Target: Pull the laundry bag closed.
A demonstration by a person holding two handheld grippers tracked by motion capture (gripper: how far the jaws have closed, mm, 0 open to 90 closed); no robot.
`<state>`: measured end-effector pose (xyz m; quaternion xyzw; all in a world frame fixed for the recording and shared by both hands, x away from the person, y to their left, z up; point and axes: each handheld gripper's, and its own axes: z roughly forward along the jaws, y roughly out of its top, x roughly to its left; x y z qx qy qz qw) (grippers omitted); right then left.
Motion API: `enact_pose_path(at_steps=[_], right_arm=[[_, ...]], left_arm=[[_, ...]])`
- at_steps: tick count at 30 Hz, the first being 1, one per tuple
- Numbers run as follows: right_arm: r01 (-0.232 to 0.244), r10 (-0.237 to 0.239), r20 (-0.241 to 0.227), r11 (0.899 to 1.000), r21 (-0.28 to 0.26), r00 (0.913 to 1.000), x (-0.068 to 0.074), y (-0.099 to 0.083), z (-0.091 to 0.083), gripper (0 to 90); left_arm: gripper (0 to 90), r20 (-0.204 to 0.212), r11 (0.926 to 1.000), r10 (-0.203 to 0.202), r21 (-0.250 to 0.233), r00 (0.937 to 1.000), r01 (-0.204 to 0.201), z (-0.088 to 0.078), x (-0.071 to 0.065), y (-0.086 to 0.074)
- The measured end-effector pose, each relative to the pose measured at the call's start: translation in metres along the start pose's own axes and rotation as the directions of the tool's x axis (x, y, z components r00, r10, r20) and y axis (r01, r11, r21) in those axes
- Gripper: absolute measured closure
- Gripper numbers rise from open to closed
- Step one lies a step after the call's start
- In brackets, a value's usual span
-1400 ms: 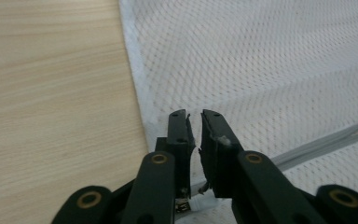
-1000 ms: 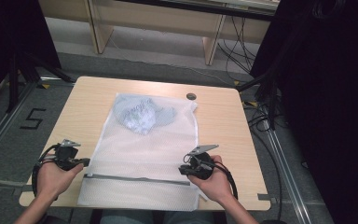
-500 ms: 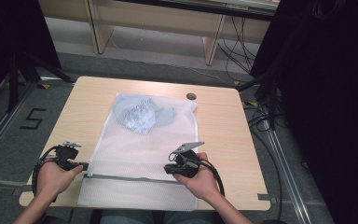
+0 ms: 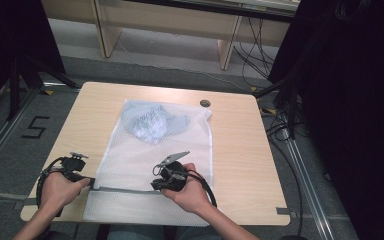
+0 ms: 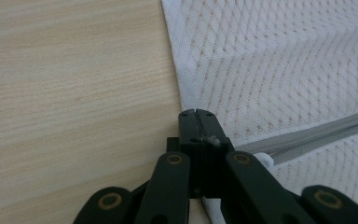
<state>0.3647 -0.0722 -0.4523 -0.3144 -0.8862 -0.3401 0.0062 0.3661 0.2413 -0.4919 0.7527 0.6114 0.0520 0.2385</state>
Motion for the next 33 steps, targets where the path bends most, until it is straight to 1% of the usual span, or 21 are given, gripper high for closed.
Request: enact_pose_path(at_steps=[2,3,4,5,6,8,11,12,13,14,16,17,19,21,23,24,25,28,30,32,33], right_arm=[[-0.004,0.004,-0.002,1.000,0.005,1.0000,0.002,0.001,0.002,84.1],[-0.001,0.001,-0.013,1.000,0.008,0.9999,0.004,0.003,0.005,84.2],[0.014,-0.014,-0.012,1.000,0.007,0.9998,0.005,0.005,0.008,84.1],[0.018,-0.017,-0.025,1.000,0.007,0.9995,0.008,0.008,0.013,84.1],[0.018,-0.017,-0.025,1.000,0.007,0.9995,0.008,0.008,0.013,84.1],[0.004,-0.004,-0.036,1.000,0.005,0.9994,0.011,0.012,0.020,83.7],[-0.001,0.002,-0.045,1.000,0.003,0.9990,0.012,0.014,0.024,83.7],[0.023,-0.024,-0.046,1.000,-0.006,0.9987,0.011,0.015,0.026,83.6],[-0.008,0.008,-0.048,1.000,0.005,0.9988,0.014,0.015,0.028,83.5],[0.022,-0.023,-0.052,1.000,-0.004,0.9984,0.013,0.016,0.032,83.3],[-0.005,0.005,-0.060,1.000,0.005,0.9982,0.017,0.016,0.035,83.0],[0.021,-0.021,-0.067,1.000,-0.002,0.9975,0.017,0.018,0.039,82.9],[-0.006,0.007,-0.068,1.000,0.005,0.9977,0.020,0.019,0.040,82.9],[0.005,-0.005,-0.070,1.000,0.004,0.9975,0.021,0.021,0.043,82.7],[-0.002,0.003,-0.076,1.000,0.004,0.9971,0.022,0.022,0.044,82.5],[0.007,-0.007,-0.077,1.000,0.002,0.9970,0.022,0.023,0.046,82.4],[-0.005,0.005,-0.081,1.000,0.009,0.9967,0.024,0.025,0.048,82.0],[0.001,0.000,-0.075,1.000,0.006,0.9972,0.026,0.027,0.051,81.6],[0.007,-0.006,-0.087,1.000,0.011,0.9962,0.027,0.029,0.054,81.4],[-0.016,0.017,-0.090,1.000,0.023,0.9958,0.030,0.032,0.057,81.4],[-0.004,0.006,-0.087,1.000,0.015,0.9962,0.030,0.033,0.059,81.4]], left_arm=[[89.5,-0.001,1.0000,0.000,0.002,1.0000,0.000,0.000,0.000,0.000],[89.5,-0.003,1.0000,-0.001,0.001,1.0000,0.001,0.000,0.000,0.000],[89.5,-0.011,1.0000,0.001,0.002,0.9999,-0.001,-0.001,0.000,0.000],[89.4,-0.017,1.0000,-0.001,-0.007,0.9998,0.001,-0.001,0.000,0.000],[89.4,-0.017,1.0000,-0.001,-0.007,0.9998,0.001,-0.001,0.000,0.000],[89.4,-0.019,0.9999,-0.001,-0.011,0.9998,0.001,0.000,0.001,0.000],[89.3,-0.016,0.9999,-0.003,-0.015,0.9999,0.003,0.001,0.001,-0.001],[89.4,-0.018,1.0000,-0.001,-0.008,0.9998,0.001,0.001,0.001,0.000],[89.4,-0.013,1.0000,0.001,0.008,0.9999,-0.001,0.000,0.002,0.000],[89.4,-0.012,1.0000,0.001,0.008,0.9999,-0.001,0.000,0.002,0.001],[89.4,-0.013,1.0000,0.000,0.008,0.9999,0.000,0.000,0.002,0.001],[89.5,-0.019,1.0000,-0.001,-0.002,0.9998,0.001,0.000,0.001,0.000],[89.6,-0.020,1.0000,-0.005,0.003,0.9998,0.005,-0.001,0.001,0.001],[89.6,-0.009,0.9999,-0.010,-0.002,0.9999,0.010,-0.002,0.001,0.001],[89.6,-0.011,0.9999,-0.011,-0.013,0.9999,0.011,-0.001,0.000,0.001],[89.6,-0.015,1.0000,0.002,0.005,0.9999,-0.002,-0.001,0.000,0.001],[89.7,-0.011,0.9999,0.001,0.015,0.9999,-0.001,0.000,0.000,0.001],[89.7,-0.013,0.9997,0.004,0.025,0.9999,-0.004,-0.001,0.000,0.002],[89.8,-0.012,0.9996,0.004,0.027,0.9999,-0.004,-0.001,0.001,0.002],[89.8,-0.012,0.9997,0.004,0.025,0.9999,-0.004,-0.001,0.001,0.002],[89.8,-0.010,0.9997,0.005,0.024,0.9999,-0.005,-0.001,0.002,0.002]])
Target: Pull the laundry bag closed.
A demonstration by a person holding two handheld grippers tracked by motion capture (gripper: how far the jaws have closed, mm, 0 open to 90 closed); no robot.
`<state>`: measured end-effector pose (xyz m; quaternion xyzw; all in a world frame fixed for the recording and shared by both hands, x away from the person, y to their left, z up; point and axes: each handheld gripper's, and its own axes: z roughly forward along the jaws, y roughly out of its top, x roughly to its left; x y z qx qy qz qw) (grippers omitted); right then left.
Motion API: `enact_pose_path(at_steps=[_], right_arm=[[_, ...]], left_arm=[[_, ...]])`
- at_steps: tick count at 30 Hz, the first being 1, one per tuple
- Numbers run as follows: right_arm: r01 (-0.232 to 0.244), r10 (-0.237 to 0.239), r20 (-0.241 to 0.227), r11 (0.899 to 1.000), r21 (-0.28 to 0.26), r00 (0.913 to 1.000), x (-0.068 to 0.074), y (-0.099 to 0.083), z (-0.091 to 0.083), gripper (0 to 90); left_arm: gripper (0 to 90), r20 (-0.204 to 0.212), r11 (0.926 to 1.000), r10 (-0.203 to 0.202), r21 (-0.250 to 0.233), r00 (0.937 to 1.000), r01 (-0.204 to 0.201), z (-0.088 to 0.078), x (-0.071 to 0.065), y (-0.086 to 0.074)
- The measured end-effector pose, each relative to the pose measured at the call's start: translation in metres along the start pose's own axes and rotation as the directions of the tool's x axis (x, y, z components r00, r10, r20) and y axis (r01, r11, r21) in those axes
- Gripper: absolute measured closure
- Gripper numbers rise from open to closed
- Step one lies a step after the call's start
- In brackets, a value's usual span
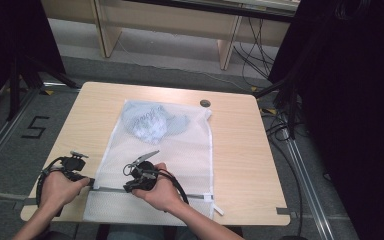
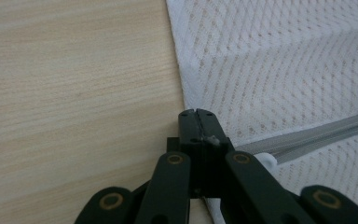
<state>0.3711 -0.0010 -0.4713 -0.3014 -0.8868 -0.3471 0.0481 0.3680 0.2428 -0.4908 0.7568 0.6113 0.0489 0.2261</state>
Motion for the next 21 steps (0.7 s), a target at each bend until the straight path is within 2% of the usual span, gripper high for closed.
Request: enact_pose_path(at_steps=[7,12,15,17,19,21], right_arm=[[0.002,-0.002,-0.021,1.000,0.004,0.9998,0.005,0.009,0.011,80.9],[0.001,-0.001,-0.025,1.000,0.028,0.9997,0.012,0.016,0.022,80.5],[0.031,-0.030,-0.031,0.999,0.031,0.9991,0.013,0.020,0.028,80.2],[0.015,-0.013,-0.044,0.999,0.031,0.9989,0.016,0.023,0.033,80.0],[0.021,-0.019,-0.053,0.999,0.034,0.9984,0.018,0.025,0.037,79.9],[0.022,-0.020,-0.041,0.999,0.048,0.9990,0.019,0.027,0.041,79.8]], left_arm=[[89.8,0.003,1.0000,-0.003,-0.002,1.0000,0.003,0.000,0.000,-0.001],[89.8,0.011,1.0000,-0.002,0.004,0.9999,0.002,0.000,0.002,-0.001],[89.8,0.013,1.0000,-0.002,0.005,0.9999,0.002,-0.001,0.002,-0.001],[89.8,0.014,1.0000,-0.003,0.006,0.9999,0.003,-0.001,0.002,-0.001],[89.8,0.013,1.0000,-0.003,0.005,0.9999,0.003,-0.001,0.002,-0.001],[89.8,0.014,1.0000,-0.003,0.005,0.9999,0.003,-0.001,0.002,-0.001]])
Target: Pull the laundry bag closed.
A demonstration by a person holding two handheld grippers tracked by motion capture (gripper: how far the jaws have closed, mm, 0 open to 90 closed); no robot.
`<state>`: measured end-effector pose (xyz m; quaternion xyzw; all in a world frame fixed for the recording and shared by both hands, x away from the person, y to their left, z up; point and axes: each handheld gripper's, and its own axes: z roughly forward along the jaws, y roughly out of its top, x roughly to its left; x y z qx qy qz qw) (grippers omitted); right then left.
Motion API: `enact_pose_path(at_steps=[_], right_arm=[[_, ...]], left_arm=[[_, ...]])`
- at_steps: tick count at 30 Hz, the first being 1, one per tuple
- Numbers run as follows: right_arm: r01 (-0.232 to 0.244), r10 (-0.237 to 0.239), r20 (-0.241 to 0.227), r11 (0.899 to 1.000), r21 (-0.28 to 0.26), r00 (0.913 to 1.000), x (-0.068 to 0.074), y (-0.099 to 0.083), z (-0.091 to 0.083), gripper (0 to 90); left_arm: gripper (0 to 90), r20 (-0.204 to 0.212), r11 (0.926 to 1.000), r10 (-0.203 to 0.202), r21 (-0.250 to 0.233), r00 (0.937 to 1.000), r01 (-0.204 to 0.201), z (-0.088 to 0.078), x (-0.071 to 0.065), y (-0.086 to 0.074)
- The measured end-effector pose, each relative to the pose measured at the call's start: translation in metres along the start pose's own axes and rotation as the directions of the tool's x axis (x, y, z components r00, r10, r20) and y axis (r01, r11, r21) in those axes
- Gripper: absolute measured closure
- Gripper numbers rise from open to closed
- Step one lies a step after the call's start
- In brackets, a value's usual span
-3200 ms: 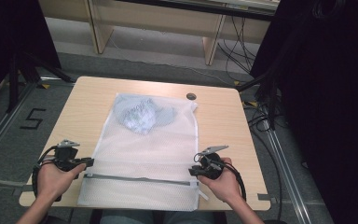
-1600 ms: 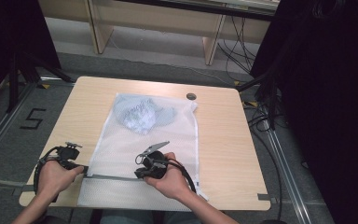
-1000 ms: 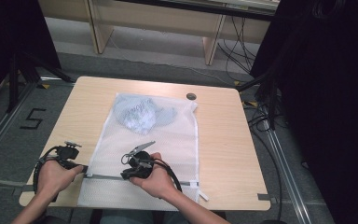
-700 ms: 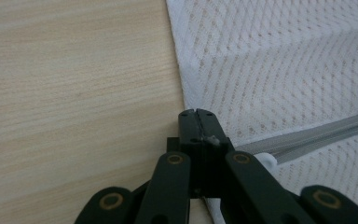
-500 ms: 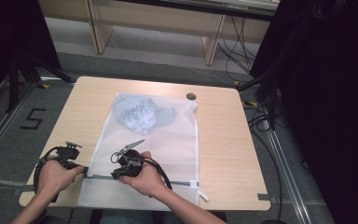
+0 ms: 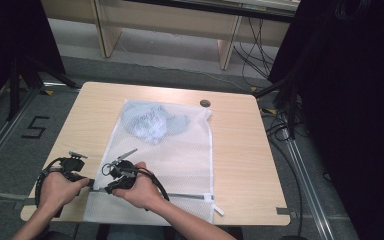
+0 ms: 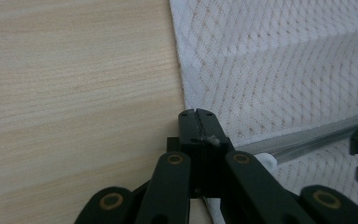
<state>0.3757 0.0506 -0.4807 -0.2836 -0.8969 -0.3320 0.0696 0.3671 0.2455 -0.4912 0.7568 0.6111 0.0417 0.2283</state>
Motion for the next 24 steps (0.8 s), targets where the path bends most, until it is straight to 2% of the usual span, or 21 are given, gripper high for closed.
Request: enact_pose_path(at_steps=[1,3,4,5,6,7,8,9,10,12,13,14,16,18,20,21,22,23,24], right_arm=[[0.021,-0.021,0.002,1.000,0.004,0.9998,-0.001,0.001,0.002,79.7],[0.016,-0.016,-0.006,1.000,0.011,0.9999,-0.001,0.002,0.005,79.3],[0.030,-0.030,-0.006,1.000,0.008,0.9995,-0.003,0.001,0.007,79.3],[0.009,-0.008,-0.008,1.000,0.018,0.9999,-0.002,0.001,0.008,79.2],[0.014,-0.014,-0.015,1.000,0.019,0.9998,-0.003,0.001,0.009,79.2],[-0.006,0.006,-0.003,1.000,0.027,1.0000,-0.002,0.000,0.010,79.1],[0.021,-0.021,-0.005,1.000,0.014,0.9998,-0.004,0.001,0.011,78.9],[-0.002,0.002,-0.005,1.000,0.022,1.0000,-0.003,0.001,0.012,78.7],[-0.007,0.007,-0.023,1.000,0.025,0.9997,-0.003,0.001,0.014,78.7],[-0.017,0.018,-0.029,0.999,0.031,0.9994,-0.002,0.002,0.015,78.7],[0.017,-0.017,-0.009,1.000,0.015,0.9998,-0.004,0.004,0.016,78.6],[-0.004,0.005,-0.013,1.000,0.019,0.9999,-0.002,0.005,0.016,78.5],[-0.002,0.003,-0.025,1.000,0.022,0.9997,-0.001,0.007,0.017,78.2],[-0.006,0.006,-0.011,1.000,0.024,0.9999,0.000,0.010,0.019,78.0],[-0.023,0.024,-0.034,0.999,0.029,0.9991,0.000,0.011,0.021,77.7],[-0.008,0.009,-0.022,1.000,0.023,0.9997,0.000,0.012,0.022,77.5],[-0.017,0.018,-0.018,0.999,0.029,0.9997,0.001,0.013,0.023,77.3],[-0.002,0.003,-0.031,1.000,0.028,0.9995,-0.001,0.013,0.025,77.2],[-0.026,0.027,-0.039,0.999,0.035,0.9989,0.000,0.013,0.026,77.1]], left_arm=[[89.8,0.000,1.0000,0.000,0.000,1.0000,0.000,0.000,0.000,0.000],[89.8,0.000,1.0000,-0.001,-0.001,1.0000,0.001,0.000,0.000,0.000],[89.8,0.000,1.0000,0.000,0.000,1.0000,0.000,0.000,0.000,0.000],[89.8,0.000,1.0000,0.000,0.000,1.0000,0.000,0.000,0.000,0.000],[89.8,0.001,1.0000,0.000,0.001,1.0000,0.000,0.000,0.000,0.000],[89.8,0.000,1.0000,0.000,0.000,1.0000,0.000,0.000,0.000,0.000],[89.8,0.000,1.0000,0.000,0.001,1.0000,0.000,0.000,0.000,0.000],[89.8,0.001,1.0000,0.000,0.002,1.0000,0.000,0.000,0.000,0.000],[89.8,0.000,1.0000,-0.001,0.002,1.0000,0.001,0.000,0.000,0.000],[89.8,0.001,1.0000,-0.001,0.003,1.0000,0.001,0.000,0.000,0.000],[89.8,0.000,1.0000,-0.003,0.003,1.0000,0.003,0.000,0.000,0.000],[89.8,0.000,1.0000,-0.002,0.002,1.0000,0.002,0.000,0.000,0.000],[89.8,0.001,1.0000,-0.003,-0.001,1.0000,0.003,0.000,0.001,0.000],[89.8,0.001,1.0000,-0.004,0.000,1.0000,0.004,0.000,0.001,0.000],[89.8,0.002,1.0000,-0.004,-0.002,1.0000,0.004,0.000,0.001,-0.001],[89.8,0.003,1.0000,-0.005,-0.002,1.0000,0.005,0.000,0.001,-0.001],[89.8,0.002,1.0000,-0.005,0.001,1.0000,0.005,0.000,0.001,0.000],[89.8,0.006,1.0000,-0.007,0.001,1.0000,0.007,0.000,0.001,0.000],[89.8,0.007,1.0000,-0.008,0.002,0.9999,0.007,0.000,0.001,0.000]])
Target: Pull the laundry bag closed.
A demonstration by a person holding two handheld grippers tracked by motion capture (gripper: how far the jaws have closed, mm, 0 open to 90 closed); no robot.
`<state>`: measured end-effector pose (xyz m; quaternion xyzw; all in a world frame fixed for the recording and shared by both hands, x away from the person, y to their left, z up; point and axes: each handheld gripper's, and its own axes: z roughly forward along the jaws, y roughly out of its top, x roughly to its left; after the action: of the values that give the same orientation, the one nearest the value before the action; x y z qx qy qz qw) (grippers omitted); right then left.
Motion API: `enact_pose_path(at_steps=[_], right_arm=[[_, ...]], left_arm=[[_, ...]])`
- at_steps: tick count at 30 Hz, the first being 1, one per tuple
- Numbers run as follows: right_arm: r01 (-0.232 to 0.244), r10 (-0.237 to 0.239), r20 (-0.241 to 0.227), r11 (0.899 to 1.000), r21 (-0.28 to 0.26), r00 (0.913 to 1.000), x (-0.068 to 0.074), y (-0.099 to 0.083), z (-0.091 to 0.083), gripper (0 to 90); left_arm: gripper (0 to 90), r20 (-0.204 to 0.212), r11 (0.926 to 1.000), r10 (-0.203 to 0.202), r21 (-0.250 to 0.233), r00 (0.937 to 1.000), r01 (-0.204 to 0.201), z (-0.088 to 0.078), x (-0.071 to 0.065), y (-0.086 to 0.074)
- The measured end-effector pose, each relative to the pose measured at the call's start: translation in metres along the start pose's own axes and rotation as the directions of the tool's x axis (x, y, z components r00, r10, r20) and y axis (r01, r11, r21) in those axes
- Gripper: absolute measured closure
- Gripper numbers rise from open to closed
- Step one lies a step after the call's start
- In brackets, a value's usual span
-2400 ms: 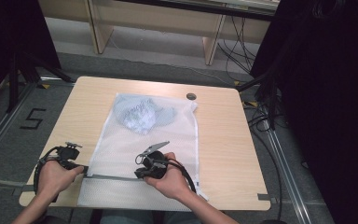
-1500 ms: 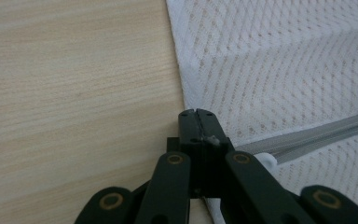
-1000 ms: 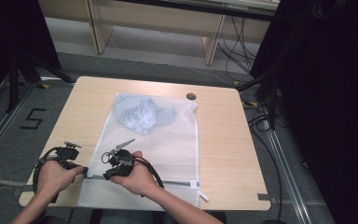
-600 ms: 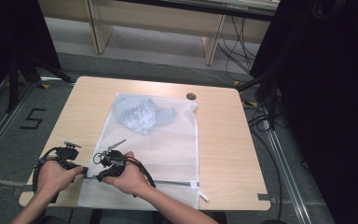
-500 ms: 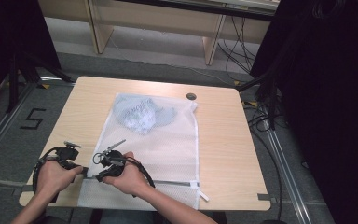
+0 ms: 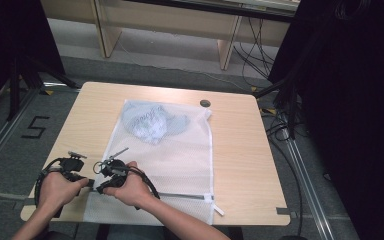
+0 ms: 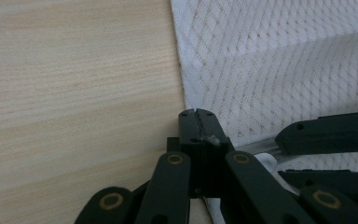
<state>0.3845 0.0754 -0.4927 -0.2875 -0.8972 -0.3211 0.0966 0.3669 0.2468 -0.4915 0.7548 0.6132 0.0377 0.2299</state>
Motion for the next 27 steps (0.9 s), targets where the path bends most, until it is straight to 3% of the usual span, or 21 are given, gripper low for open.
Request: enact_pose_path(at_steps=[3,7,9,10,12,13,14,17,21,25,27], right_arm=[[-0.014,0.014,0.001,1.000,0.003,0.9999,0.001,0.001,0.002,76.8],[0.002,-0.002,0.005,1.000,-0.006,1.0000,0.000,0.003,0.005,76.7],[-0.019,0.019,-0.011,1.000,0.007,0.9998,0.001,0.004,0.007,76.6],[0.001,-0.001,-0.004,1.000,0.000,1.0000,0.000,0.005,0.008,76.6],[-0.012,0.012,0.010,1.000,0.007,0.9999,0.002,0.006,0.009,77.0],[0.010,-0.010,0.002,1.000,-0.001,0.9999,0.001,0.007,0.010,77.4],[-0.011,0.011,-0.009,1.000,0.005,0.9999,0.002,0.008,0.011,77.8],[-0.011,0.011,0.019,1.000,0.008,0.9998,0.002,0.009,0.013,81.9],[-0.035,0.035,-0.015,0.999,0.020,0.9993,0.002,0.009,0.012,86.5],[-0.022,0.022,-0.007,1.000,0.010,0.9997,0.000,0.008,0.010,86.7],[-0.046,0.046,-0.009,0.999,0.013,0.9989,0.001,0.007,0.009,86.8]], left_arm=[[89.8,-0.003,1.0000,0.001,-0.001,1.0000,-0.001,0.000,0.000,0.000],[89.8,0.000,1.0000,0.000,-0.001,1.0000,0.000,0.000,0.000,0.000],[89.8,0.000,1.0000,-0.002,-0.001,1.0000,0.002,0.000,0.000,0.000],[89.8,-0.001,1.0000,-0.001,-0.001,1.0000,0.001,0.000,0.000,0.000],[89.8,0.000,1.0000,-0.001,-0.001,1.0000,0.001,0.000,0.000,0.000],[89.8,-0.001,1.0000,-0.001,-0.001,1.0000,0.001,0.000,0.000,0.000],[89.8,-0.002,1.0000,0.000,-0.001,1.0000,0.000,0.000,0.000,0.000],[89.8,-0.002,1.0000,0.003,0.000,1.0000,-0.003,0.000,0.000,0.000],[89.7,-0.001,1.0000,0.008,0.000,1.0000,-0.008,0.000,0.000,0.000],[89.8,-0.004,0.9998,0.014,-0.015,0.9999,-0.014,0.001,-0.002,-0.002],[89.8,-0.011,0.9999,0.010,-0.013,0.9999,-0.010,0.001,-0.004,-0.002]])
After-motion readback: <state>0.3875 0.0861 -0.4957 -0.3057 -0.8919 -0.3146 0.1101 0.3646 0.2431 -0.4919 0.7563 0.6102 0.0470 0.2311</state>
